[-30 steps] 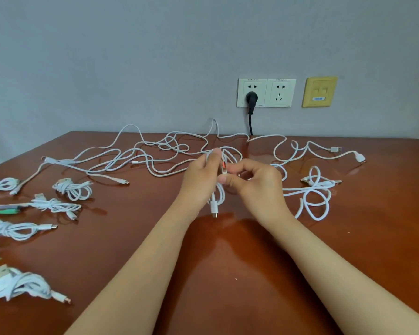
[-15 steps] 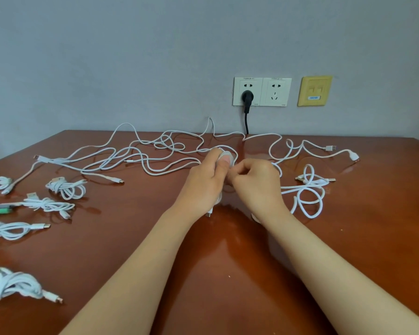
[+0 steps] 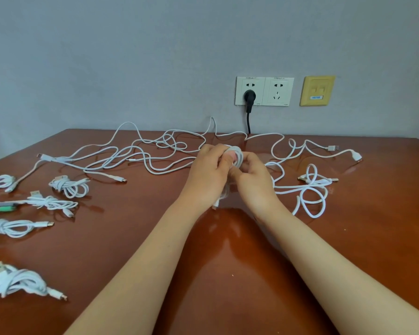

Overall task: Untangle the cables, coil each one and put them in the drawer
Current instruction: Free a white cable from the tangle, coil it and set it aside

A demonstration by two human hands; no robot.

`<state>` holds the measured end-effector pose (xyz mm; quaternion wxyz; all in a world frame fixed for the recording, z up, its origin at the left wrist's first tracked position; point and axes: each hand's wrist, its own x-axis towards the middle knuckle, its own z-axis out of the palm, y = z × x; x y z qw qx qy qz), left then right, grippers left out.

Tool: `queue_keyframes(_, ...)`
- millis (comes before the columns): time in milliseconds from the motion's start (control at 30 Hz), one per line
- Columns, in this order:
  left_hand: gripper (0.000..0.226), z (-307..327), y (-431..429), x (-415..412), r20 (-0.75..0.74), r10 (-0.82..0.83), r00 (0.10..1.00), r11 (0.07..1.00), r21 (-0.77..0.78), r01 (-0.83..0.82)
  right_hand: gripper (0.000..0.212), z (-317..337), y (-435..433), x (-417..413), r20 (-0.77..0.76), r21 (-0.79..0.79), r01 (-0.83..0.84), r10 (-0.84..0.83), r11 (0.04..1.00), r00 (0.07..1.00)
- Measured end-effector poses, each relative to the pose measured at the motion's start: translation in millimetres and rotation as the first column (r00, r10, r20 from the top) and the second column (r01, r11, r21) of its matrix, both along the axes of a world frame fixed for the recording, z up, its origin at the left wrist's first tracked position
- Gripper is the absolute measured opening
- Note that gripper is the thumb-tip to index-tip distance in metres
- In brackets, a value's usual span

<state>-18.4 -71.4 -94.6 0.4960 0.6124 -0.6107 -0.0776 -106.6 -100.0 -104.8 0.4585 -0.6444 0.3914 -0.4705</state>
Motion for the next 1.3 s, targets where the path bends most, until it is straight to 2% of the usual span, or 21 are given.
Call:
queue_keyframes(67,0.018,2.0,1.4,2.9,-0.003,0.006,1.0,1.0,0.011,-0.006,0.026,0.3,0.7,0.4,-0.007,-0.019,-0.013,0.013,1.0,1.0)
queue_keyframes(267,0.015,9.9,8.1,9.8,-0.354,-0.036,0.934,0.988,0.128,0.086,0.022,2.3,2.3,1.8,-0.021,-0.076,-0.053,0.051,0.996,0.998)
queue_keyframes(467,0.014,15.9,11.8,3.8,-0.43,-0.035,0.902,0.988,0.121,0.096,0.024,9.1,4.5,-1.1,0.027,-0.121,0.007,-0.004,0.993,1.0)
queue_keyframes(600,0.021,17.9,12.0,6.8,-0.555,-0.066,0.829,0.983,0.104,0.148,0.023,7.8,2.8,-1.1,0.027,-0.092,0.041,-0.039,0.995,0.999)
queue_keyframes(767,0.018,17.1,13.7,12.3,-0.579,-0.074,0.812,0.983,0.093,0.156,0.009,5.2,3.6,-8.2,0.136,0.079,-0.197,0.185,0.977,0.973)
queue_keyframes(900,0.016,18.5,12.9,12.8,-0.583,-0.048,0.811,0.99,0.078,0.115,0.002,2.6,4.8,-2.2,0.136,0.023,-0.128,0.123,0.992,0.983)
queue_keyframes(1000,0.016,14.3,8.4,14.4,-0.466,0.072,0.882,0.997,0.071,-0.043,0.004,2.0,6.0,3.4,0.108,0.008,-0.066,0.065,0.998,0.992)
queue_keyframes(1067,0.016,13.6,7.4,16.7,-0.393,0.107,0.913,0.994,0.06,-0.091,0.006,1.1,4.8,5.9,0.113,0.035,-0.041,0.037,0.999,0.993)
queue_keyframes(1100,0.014,14.3,8.0,17.5,-0.375,0.098,0.922,0.995,0.071,-0.077,0.01,0.8,3.6,6.2,0.122,0.061,-0.027,0.02,0.998,0.992)
queue_keyframes(1233,0.011,14.3,11.7,8.8,-0.383,-0.06,0.922,0.966,0.209,0.15,0.026,1.6,-2.3,-5.0,0.208,0.205,-0.006,-0.037,0.979,0.977)
queue_keyframes(1300,0.015,10.6,9.5,4.1,-0.365,-0.079,0.928,0.962,0.215,0.167,0.026,3.4,-3.8,-11.6,0.25,0.245,-0.025,-0.038,0.969,0.968)
